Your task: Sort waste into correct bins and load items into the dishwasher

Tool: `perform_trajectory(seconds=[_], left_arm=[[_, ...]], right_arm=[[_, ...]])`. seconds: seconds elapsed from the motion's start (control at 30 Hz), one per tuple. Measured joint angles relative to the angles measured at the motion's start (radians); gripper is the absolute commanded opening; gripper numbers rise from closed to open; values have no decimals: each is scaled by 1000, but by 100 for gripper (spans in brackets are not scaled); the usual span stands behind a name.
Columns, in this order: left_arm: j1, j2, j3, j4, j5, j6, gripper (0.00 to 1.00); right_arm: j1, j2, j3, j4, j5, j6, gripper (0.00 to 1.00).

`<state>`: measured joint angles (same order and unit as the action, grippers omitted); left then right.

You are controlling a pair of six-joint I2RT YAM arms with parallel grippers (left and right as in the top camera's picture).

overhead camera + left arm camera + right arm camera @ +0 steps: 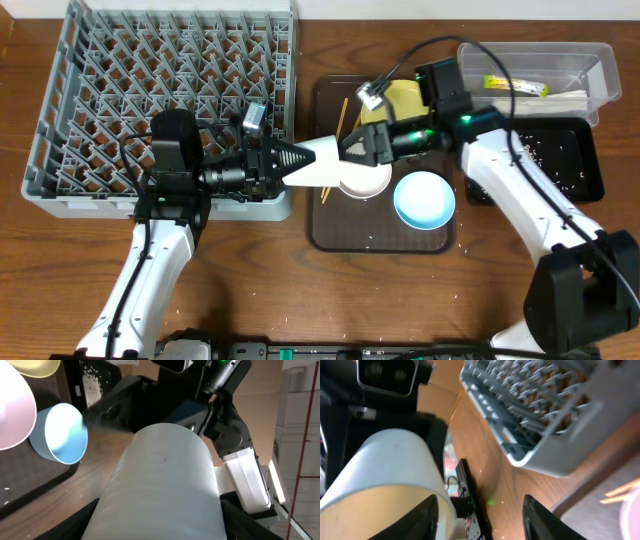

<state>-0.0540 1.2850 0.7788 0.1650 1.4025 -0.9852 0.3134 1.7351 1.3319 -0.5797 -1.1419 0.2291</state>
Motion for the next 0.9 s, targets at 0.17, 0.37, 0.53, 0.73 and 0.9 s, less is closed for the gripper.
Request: perform_trajectory(seconds=[0.17,0.37,0.53,0.73,0.9], left_arm=[[0,0,0,0,-61,18,13],[0,0,0,-32,-240,19,16],[0,0,18,-187,-380,65,17],[-1,10,214,-657,-588,245,17],[0,8,451,-933,-823,404,17]], right_arm=[[-109,0,0,-56,55,-11,61],[-200,-1,-1,-197,261,-37,65],[-208,-31,-2,-260,420,-57,69],[-180,-112,-3,-285,555,-66,70],[-134,-130,-3,-304,639,-73,70]])
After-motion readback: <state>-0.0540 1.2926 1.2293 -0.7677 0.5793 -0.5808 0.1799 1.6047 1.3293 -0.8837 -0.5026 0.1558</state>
